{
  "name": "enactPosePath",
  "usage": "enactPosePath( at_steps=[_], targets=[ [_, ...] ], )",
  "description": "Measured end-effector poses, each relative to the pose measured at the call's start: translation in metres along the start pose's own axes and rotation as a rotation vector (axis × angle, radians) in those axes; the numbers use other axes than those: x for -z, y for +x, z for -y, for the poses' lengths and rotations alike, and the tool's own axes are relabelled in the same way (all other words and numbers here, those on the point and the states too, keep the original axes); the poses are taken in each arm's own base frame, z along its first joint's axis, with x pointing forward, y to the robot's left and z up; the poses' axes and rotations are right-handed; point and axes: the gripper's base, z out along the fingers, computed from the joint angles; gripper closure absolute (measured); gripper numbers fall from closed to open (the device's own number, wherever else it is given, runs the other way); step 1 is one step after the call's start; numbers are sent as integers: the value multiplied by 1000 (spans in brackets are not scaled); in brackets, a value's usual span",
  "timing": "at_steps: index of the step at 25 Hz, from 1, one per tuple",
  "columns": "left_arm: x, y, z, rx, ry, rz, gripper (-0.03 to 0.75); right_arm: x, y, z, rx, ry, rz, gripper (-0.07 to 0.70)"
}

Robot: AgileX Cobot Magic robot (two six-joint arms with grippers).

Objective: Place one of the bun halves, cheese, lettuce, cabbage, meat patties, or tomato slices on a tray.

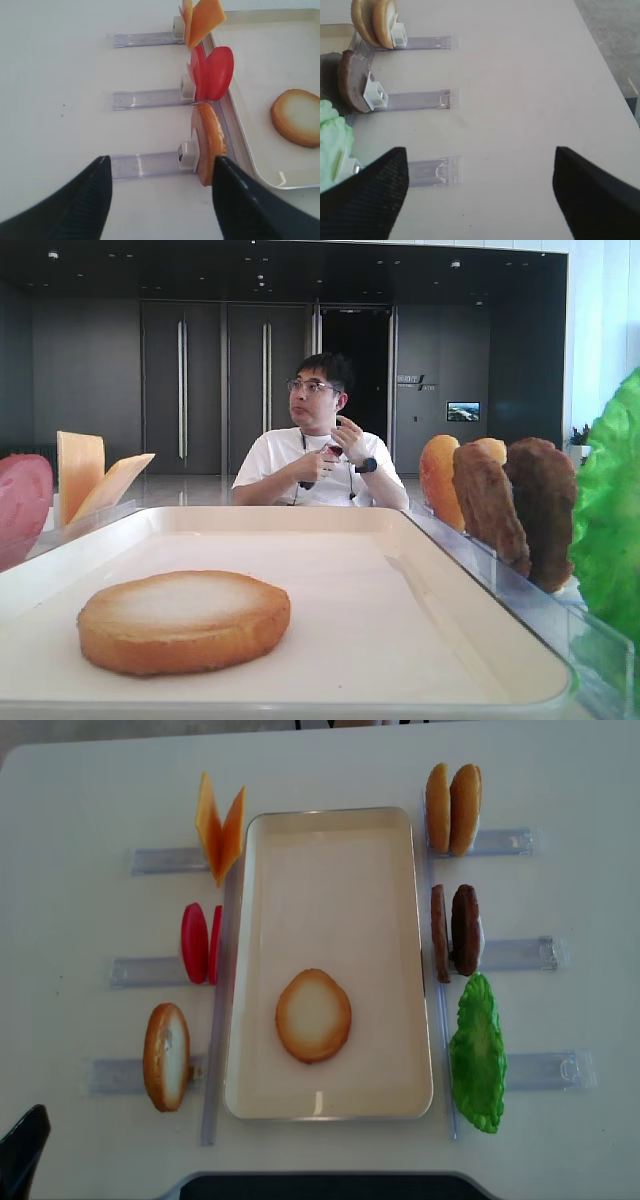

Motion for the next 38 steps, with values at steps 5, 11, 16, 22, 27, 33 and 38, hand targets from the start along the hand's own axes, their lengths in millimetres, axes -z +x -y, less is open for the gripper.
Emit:
enactPosePath(
  at_steps=[5, 11, 16, 22, 27, 33, 38],
  targets=[
    [0, -1, 0, 0, -1, 6, 232, 0, 0, 0, 0, 0, 0, 43],
    [0, -1, 0, 0, -1, 7, 233, 0, 0, 0, 0, 0, 0, 43],
    [0, -1, 0, 0, -1, 8, 243, 0, 0, 0, 0, 0, 0, 43],
    [0, -1, 0, 0, -1, 8, 252, 0, 0, 0, 0, 0, 0, 43],
    [0, -1, 0, 0, -1, 8, 252, 0, 0, 0, 0, 0, 0, 43],
    [0, -1, 0, 0, -1, 8, 252, 0, 0, 0, 0, 0, 0, 43],
    [0, -1, 0, 0, -1, 8, 252, 0, 0, 0, 0, 0, 0, 43]
  ],
)
